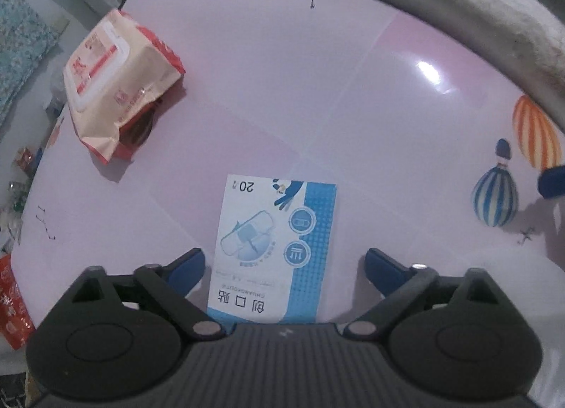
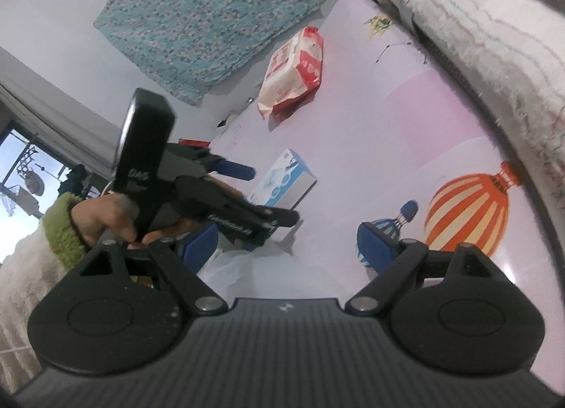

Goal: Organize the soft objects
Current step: 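Move the left tool to the blue-white bandage box and close on it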

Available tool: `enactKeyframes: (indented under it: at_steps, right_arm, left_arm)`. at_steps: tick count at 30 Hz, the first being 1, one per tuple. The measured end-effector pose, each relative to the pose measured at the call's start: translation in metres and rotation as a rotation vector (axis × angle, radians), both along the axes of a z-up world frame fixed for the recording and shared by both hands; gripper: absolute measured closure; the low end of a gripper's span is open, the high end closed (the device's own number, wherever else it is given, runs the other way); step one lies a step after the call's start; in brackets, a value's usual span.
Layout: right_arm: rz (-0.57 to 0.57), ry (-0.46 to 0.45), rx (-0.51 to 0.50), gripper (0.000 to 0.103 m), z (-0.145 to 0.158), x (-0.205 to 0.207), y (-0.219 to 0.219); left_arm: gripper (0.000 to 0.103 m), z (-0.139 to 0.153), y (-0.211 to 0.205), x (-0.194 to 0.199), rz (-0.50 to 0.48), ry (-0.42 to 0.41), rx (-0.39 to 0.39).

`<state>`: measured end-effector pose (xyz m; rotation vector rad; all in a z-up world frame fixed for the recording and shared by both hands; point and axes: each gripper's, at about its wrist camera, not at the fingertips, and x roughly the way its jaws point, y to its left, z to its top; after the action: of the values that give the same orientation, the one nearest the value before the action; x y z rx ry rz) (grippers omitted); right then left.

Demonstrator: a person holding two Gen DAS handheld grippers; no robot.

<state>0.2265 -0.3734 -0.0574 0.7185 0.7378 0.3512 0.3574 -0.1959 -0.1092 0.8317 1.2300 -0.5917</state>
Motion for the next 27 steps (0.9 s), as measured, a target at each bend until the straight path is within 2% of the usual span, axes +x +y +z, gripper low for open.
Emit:
enactKeyframes:
  at_steps: [2,4,6,10,13,15,18,20,21,22,24,25,27]
  right_arm:
    - [0.012,-0.005,0.012,0.016,-0.001,0.001,0.003]
    - [0.023,-0.014,0.018,0.016,-0.001,0.002,0.007]
    - [0.027,-0.023,0.016,0.016,0.000,0.001,0.011]
    - [0.032,-0.028,0.027,0.016,0.002,0.001,0.017]
    - [0.046,-0.040,0.014,0.016,0.007,-0.004,0.028]
    - [0.053,-0.056,-0.013,0.016,0.013,-0.009,0.038]
    - [0.057,-0.070,-0.022,0.016,0.019,-0.015,0.047]
    - [0.060,-0.082,-0.028,0.016,0.023,-0.019,0.050]
    - [0.060,-0.087,-0.035,0.016,0.025,-0.022,0.050]
    - [0.058,-0.090,-0.047,0.016,0.028,-0.024,0.050]
    - [0.053,-0.095,-0.067,0.016,0.031,-0.025,0.046]
    - [0.048,-0.094,-0.072,0.016,0.031,-0.025,0.044]
    - [0.035,-0.086,-0.079,0.016,0.030,-0.024,0.038]
  left_arm:
    - [0.014,0.000,0.000,0.003,0.020,0.001,-0.014]
    - [0.028,0.004,-0.002,0.005,0.041,-0.016,-0.012]
    - [0.029,0.007,-0.003,0.004,0.053,-0.029,-0.008]
    - [0.066,0.024,-0.009,-0.007,0.028,-0.098,-0.027]
    - [0.077,0.039,-0.011,-0.010,0.044,-0.129,-0.055]
    - [0.078,0.047,-0.011,-0.013,0.054,-0.142,-0.063]
    - [0.078,0.048,-0.010,-0.013,0.079,-0.121,-0.065]
    - [0.073,0.051,-0.008,-0.017,0.076,-0.114,-0.066]
    - [0.065,0.049,-0.007,-0.016,0.076,-0.110,-0.070]
    - [0.048,0.049,-0.005,-0.017,0.077,-0.111,-0.070]
    - [0.027,0.049,-0.003,-0.018,0.053,-0.128,-0.056]
    - [0.021,0.051,-0.003,-0.022,0.038,-0.140,-0.047]
    - [0.015,0.047,-0.003,-0.021,-0.002,-0.144,-0.021]
